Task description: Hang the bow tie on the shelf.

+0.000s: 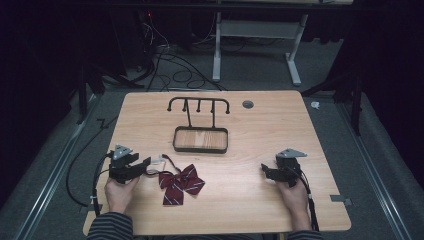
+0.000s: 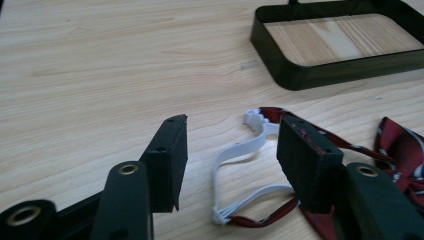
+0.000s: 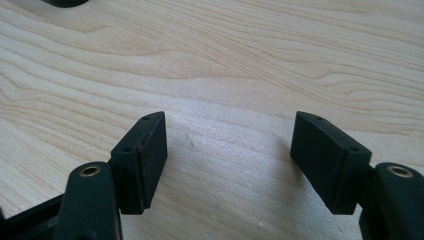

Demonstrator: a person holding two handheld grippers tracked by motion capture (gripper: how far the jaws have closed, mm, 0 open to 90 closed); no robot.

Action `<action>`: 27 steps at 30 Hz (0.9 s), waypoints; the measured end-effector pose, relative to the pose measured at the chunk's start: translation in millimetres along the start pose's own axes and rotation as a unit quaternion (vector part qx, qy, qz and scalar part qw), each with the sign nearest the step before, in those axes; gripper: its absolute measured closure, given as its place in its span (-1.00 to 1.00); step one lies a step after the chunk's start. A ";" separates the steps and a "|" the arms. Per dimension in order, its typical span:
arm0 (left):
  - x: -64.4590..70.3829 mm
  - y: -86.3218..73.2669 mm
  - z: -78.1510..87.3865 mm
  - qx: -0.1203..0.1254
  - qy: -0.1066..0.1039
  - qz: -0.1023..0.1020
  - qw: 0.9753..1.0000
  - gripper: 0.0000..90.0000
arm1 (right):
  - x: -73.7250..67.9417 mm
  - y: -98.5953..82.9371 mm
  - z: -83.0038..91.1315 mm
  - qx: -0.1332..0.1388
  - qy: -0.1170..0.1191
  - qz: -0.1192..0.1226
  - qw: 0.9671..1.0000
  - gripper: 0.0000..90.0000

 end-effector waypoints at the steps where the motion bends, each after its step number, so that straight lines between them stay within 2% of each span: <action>1: 3.0 1.6 -0.6 0.000 -0.002 -0.002 1.000 0.05 | 0.0 0.0 0.0 0.000 0.000 0.000 1.000 -0.28; 9: 18.0 12.1 -11.3 -0.013 -0.013 -0.023 1.000 0.11 | -0.1 0.0 0.0 0.000 0.000 0.000 1.000 -0.28; 17: 24.4 16.7 -32.1 -0.038 -0.015 -0.028 0.999 0.14 | -0.1 -0.1 0.1 0.000 0.000 0.000 1.000 -0.28; 21: 27.4 18.5 -37.4 -0.038 -0.018 -0.027 0.999 0.15 | -0.1 -0.1 0.1 0.000 0.000 0.000 1.000 -0.28; 27: 26.1 13.6 -50.2 -0.055 -0.011 -0.024 0.998 0.19 | -0.1 -0.2 0.1 0.000 0.000 0.000 1.000 -0.28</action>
Point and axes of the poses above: each handheld gripper's, and its own axes: z roughly backward along the jaws, y roughly out of its top, x roughly to its right, the point moved 6 cm from there along -z, roughly forward along the jaws, and after that the axes turned 14 degrees about y, right-handed, at the moved point
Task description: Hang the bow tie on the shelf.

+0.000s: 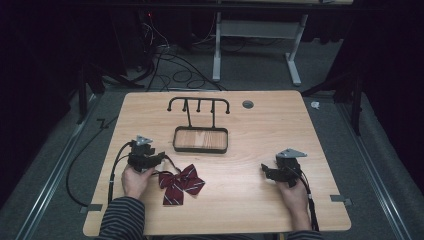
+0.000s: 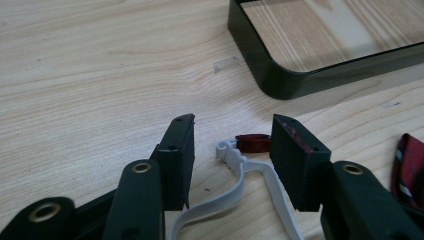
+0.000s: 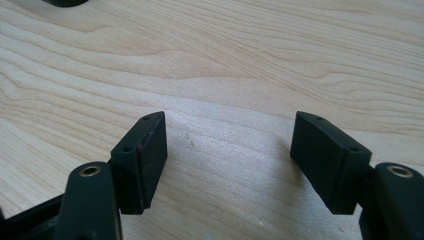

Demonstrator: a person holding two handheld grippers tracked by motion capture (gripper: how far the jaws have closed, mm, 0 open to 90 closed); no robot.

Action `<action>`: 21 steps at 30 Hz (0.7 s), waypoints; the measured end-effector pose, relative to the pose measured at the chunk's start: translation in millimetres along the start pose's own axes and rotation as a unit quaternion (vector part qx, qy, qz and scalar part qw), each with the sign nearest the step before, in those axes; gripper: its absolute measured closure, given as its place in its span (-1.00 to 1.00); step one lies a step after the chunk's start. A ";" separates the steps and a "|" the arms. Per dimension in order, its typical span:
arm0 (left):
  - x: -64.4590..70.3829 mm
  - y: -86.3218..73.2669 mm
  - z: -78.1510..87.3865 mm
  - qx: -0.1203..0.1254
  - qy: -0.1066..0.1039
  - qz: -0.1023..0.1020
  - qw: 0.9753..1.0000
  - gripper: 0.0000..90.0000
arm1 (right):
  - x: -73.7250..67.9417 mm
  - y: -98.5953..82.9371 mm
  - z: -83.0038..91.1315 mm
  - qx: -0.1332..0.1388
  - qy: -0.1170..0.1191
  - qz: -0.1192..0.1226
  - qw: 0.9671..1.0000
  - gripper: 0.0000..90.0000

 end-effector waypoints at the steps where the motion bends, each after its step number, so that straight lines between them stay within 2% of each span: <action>1: -0.4 -0.1 -1.4 0.000 0.001 0.000 1.000 0.19 | 0.0 0.0 0.0 0.000 0.000 0.000 1.000 -0.28; 4: -1.2 -0.4 -4.8 -0.001 0.003 0.005 1.000 0.24 | 0.0 0.0 0.0 0.000 0.000 0.000 1.000 -0.28; 12: -0.9 -4.5 -12.6 -0.013 0.006 -0.007 1.000 0.39 | 0.0 0.0 0.0 0.000 0.000 0.000 1.000 -0.28; 21: 2.3 -7.2 -16.3 -0.020 -0.003 -0.021 1.000 0.74 | -0.1 -0.1 0.1 0.000 0.000 0.000 1.000 -0.28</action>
Point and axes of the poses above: each handheld gripper's, and its own axes: z roughly backward along the jaws, y roughly out of its top, x roughly to its right, the point moved 6 cm from there along -z, roughly forward along the jaws, and after that the axes turned 14 degrees about y, right-handed, at the moved point
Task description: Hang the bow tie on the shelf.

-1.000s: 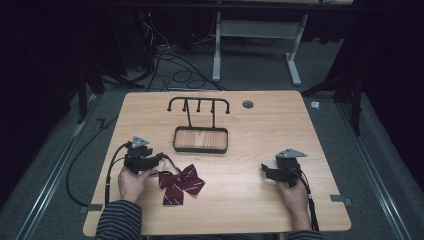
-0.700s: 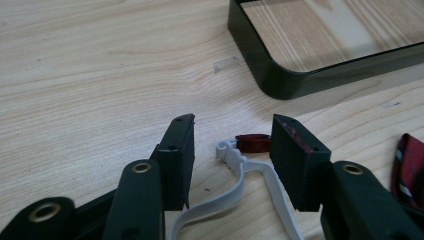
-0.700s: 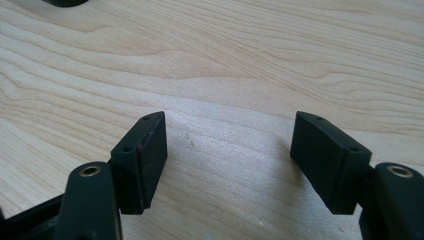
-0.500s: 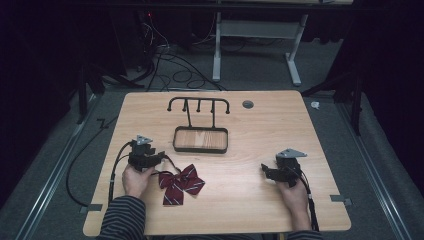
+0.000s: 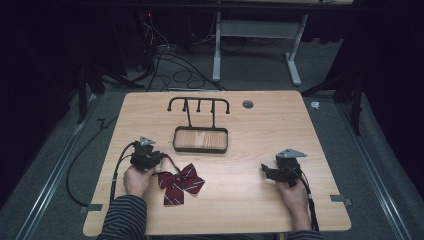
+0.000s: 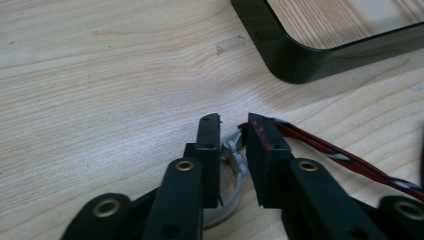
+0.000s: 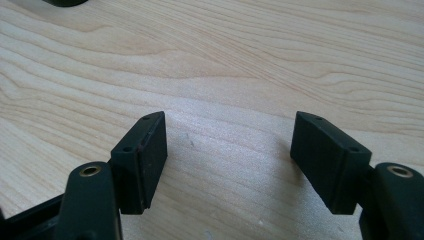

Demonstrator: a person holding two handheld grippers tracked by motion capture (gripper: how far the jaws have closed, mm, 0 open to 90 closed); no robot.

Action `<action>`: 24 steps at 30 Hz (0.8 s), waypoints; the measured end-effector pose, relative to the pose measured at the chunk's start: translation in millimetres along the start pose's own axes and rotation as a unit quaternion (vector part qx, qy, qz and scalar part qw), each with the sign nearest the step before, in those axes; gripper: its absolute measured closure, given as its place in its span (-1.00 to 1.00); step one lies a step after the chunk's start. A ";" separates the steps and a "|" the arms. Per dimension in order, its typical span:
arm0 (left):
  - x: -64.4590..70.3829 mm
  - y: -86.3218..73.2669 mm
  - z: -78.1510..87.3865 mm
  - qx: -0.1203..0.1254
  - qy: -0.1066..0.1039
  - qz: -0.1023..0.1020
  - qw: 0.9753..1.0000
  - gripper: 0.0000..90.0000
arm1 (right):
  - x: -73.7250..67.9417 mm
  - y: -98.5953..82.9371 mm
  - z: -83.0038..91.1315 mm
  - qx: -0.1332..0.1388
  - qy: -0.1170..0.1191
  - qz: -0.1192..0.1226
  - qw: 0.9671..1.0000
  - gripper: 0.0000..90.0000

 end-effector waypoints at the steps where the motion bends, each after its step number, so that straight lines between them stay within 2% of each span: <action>1: 0.4 -0.5 -0.3 -0.001 0.000 -0.004 1.000 0.81 | 0.0 0.0 0.0 0.000 0.000 0.000 1.000 -0.28; 3: 0.3 -0.7 -0.2 -0.001 -0.001 -0.005 1.000 0.89 | -0.1 -0.1 0.1 0.000 0.000 -0.001 1.000 -0.28; 12: -1.0 -0.4 4.1 0.000 -0.008 -0.008 1.000 0.93 | 0.0 -0.1 0.1 0.000 0.000 -0.001 1.000 -0.28; 19: -2.2 4.5 21.1 0.021 -0.015 -0.005 1.000 0.93 | 0.0 0.0 0.1 0.000 0.000 0.000 1.000 -0.28; 24: -3.1 9.6 38.9 0.040 -0.025 0.001 0.999 0.93 | 0.0 -0.1 0.1 0.000 0.000 -0.001 1.000 -0.28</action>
Point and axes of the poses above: each handheld gripper's, and its own axes: z roughly backward along the jaws, y roughly out of its top, x roughly to its right, the point moved 6 cm from there along -z, roughly forward along the jaws, and after that the axes turned 14 degrees about y, right-handed, at the moved point
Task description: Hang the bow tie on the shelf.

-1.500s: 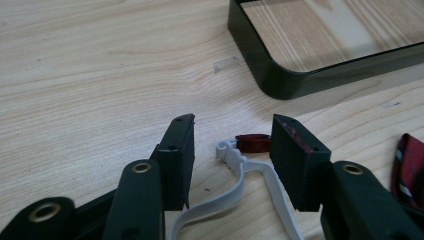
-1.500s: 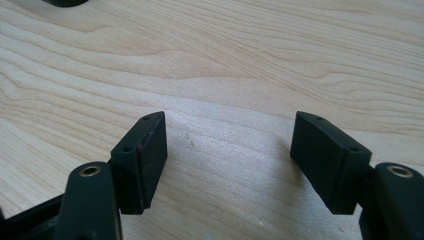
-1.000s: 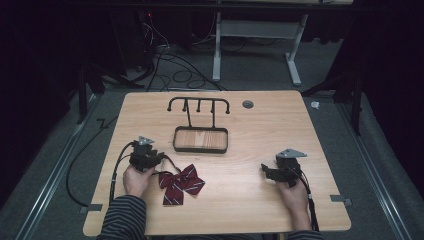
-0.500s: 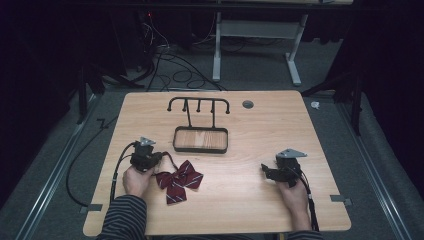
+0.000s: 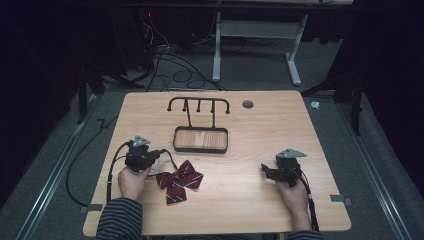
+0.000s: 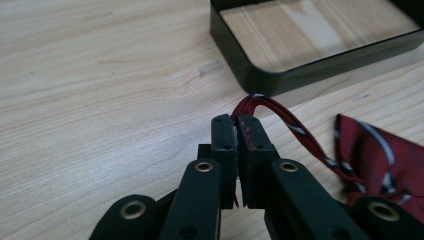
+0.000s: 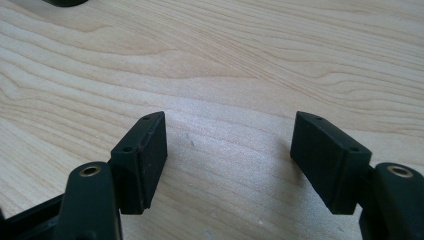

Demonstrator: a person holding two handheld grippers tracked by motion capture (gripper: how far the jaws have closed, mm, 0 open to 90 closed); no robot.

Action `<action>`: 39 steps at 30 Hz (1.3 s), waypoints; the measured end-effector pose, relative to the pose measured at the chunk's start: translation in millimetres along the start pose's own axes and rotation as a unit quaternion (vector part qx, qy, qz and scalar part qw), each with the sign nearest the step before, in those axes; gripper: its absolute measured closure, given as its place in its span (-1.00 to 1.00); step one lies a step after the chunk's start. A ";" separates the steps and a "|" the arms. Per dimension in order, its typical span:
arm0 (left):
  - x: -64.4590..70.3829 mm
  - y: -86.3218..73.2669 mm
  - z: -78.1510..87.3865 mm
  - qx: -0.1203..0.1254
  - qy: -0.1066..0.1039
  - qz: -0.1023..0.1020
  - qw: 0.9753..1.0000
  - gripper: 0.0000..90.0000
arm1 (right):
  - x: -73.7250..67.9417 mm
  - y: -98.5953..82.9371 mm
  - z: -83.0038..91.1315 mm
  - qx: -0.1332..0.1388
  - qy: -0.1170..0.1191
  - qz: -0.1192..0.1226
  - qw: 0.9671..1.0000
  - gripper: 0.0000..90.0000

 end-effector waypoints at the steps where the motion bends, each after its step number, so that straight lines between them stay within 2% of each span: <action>1: 0.2 1.8 3.4 0.004 0.001 -0.003 1.000 0.93 | 0.0 0.0 0.0 0.000 0.000 0.000 1.000 -0.28; 14: 8.4 22.7 39.4 0.045 -0.014 -0.016 0.999 0.93 | 0.0 0.0 0.0 0.000 0.000 0.001 1.000 -0.28; 23: 18.1 43.7 62.9 0.081 -0.030 -0.027 0.996 0.94 | 0.1 0.0 0.0 0.000 0.000 0.001 1.000 -0.28; 29: 25.9 55.9 76.1 0.098 -0.036 -0.044 0.994 0.93 | 0.1 0.0 0.0 0.000 0.000 0.000 1.000 -0.28; 39: 35.4 76.1 87.5 0.116 -0.050 -0.060 0.990 0.94 | 0.1 0.1 0.0 0.000 0.000 0.000 1.000 -0.28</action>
Point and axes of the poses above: each handheld gripper's, and its own axes: z roughly backward along the jaws, y roughly out of its top, x roughly to its right, the point moved 6 cm from there along -z, roughly forward along the jaws, and after that the axes turned 14 degrees about y, right-handed, at the moved point
